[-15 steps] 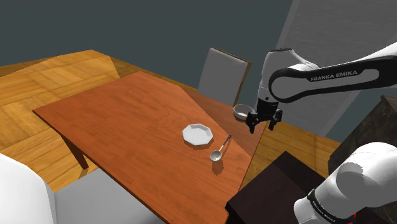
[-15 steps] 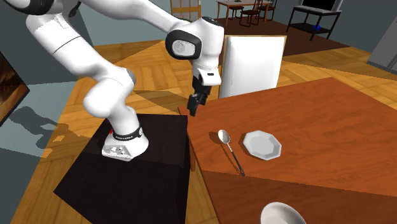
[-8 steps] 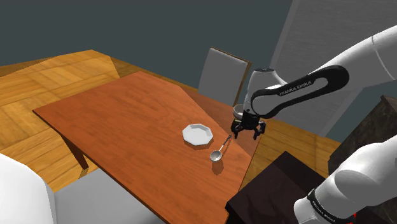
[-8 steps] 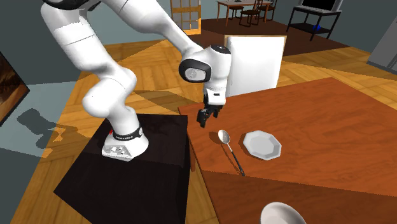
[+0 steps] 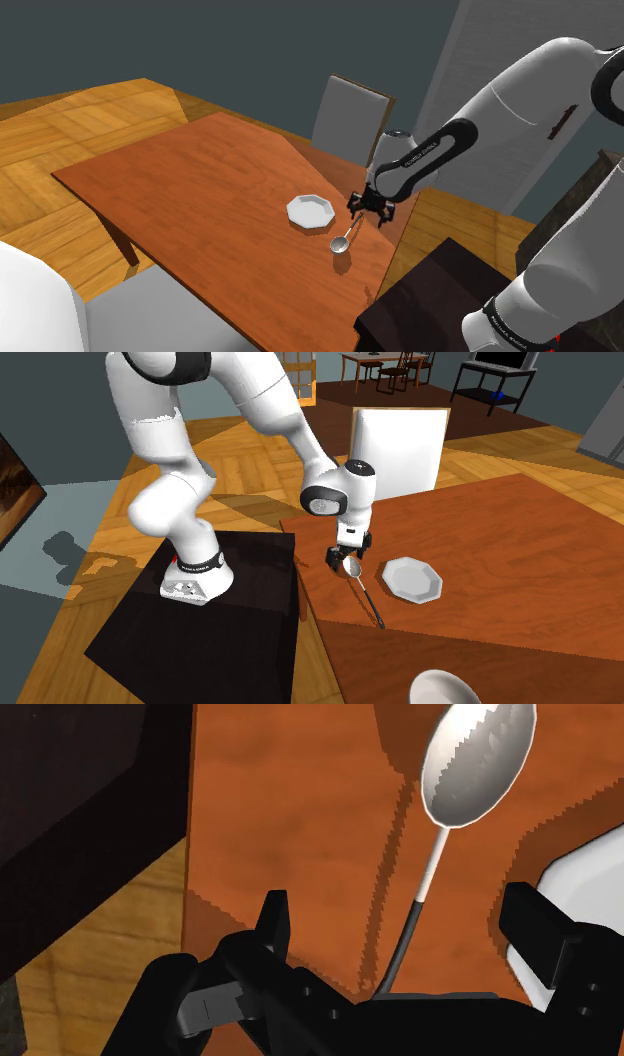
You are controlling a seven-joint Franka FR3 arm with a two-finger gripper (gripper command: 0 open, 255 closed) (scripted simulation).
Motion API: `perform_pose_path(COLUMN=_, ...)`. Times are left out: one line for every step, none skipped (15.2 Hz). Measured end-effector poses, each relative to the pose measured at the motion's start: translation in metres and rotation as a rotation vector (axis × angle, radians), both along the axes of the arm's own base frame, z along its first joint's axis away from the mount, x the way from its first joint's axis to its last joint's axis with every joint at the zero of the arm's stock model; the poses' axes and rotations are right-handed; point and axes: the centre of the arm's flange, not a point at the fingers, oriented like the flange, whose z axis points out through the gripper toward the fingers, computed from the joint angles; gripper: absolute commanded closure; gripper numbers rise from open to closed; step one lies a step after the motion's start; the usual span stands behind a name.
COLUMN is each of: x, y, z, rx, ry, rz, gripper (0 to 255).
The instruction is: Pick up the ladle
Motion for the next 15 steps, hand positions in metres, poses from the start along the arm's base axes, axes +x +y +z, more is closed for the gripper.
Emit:
perform_pose_path(x=0.009, y=-0.001, z=-0.012, rx=0.003, ry=-0.010, rz=-0.035, gripper=0)
perform_pose_path(x=0.014, y=0.001, z=-0.022, rx=0.007, ry=-0.018, rz=-0.069, gripper=0)
perform_pose_path(x=0.022, y=-0.001, z=-0.031, rx=0.010, ry=-0.027, rz=-0.105, gripper=0)
perform_pose_path(x=0.027, y=-0.003, z=-0.042, rx=0.013, ry=-0.036, rz=-0.140, gripper=0)
perform_pose_path(x=0.036, y=-0.005, z=-0.049, rx=0.016, ry=-0.045, rz=-0.175, gripper=0)
perform_pose_path(x=0.044, y=-0.007, z=-0.059, rx=0.019, ry=-0.054, rz=-0.209, gripper=0)
perform_pose_path(x=0.048, y=-0.008, z=-0.067, rx=0.020, ry=-0.058, rz=-0.227, gripper=0)
perform_pose_path(x=0.049, y=-0.008, z=-0.074, rx=0.021, ry=-0.061, rz=-0.236, gripper=0)
perform_pose_path(x=0.049, y=-0.009, z=-0.080, rx=0.021, ry=-0.062, rz=-0.241, gripper=0)
perform_pose_path(x=0.050, y=-0.009, z=-0.086, rx=0.021, ry=-0.063, rz=-0.243, gripper=0)
perform_pose_path(x=0.049, y=-0.009, z=-0.091, rx=0.021, ry=-0.063, rz=-0.244, gripper=0)
perform_pose_path(x=0.048, y=-0.008, z=-0.098, rx=0.021, ry=-0.063, rz=-0.245, gripper=0)
perform_pose_path(x=0.049, y=-0.008, z=-0.103, rx=0.021, ry=-0.063, rz=-0.245, gripper=0)
perform_pose_path(x=0.049, y=-0.007, z=-0.106, rx=0.021, ry=-0.063, rz=-0.246, gripper=0)
perform_pose_path(x=0.050, y=-0.008, z=-0.109, rx=0.021, ry=-0.064, rz=-0.246, gripper=0)
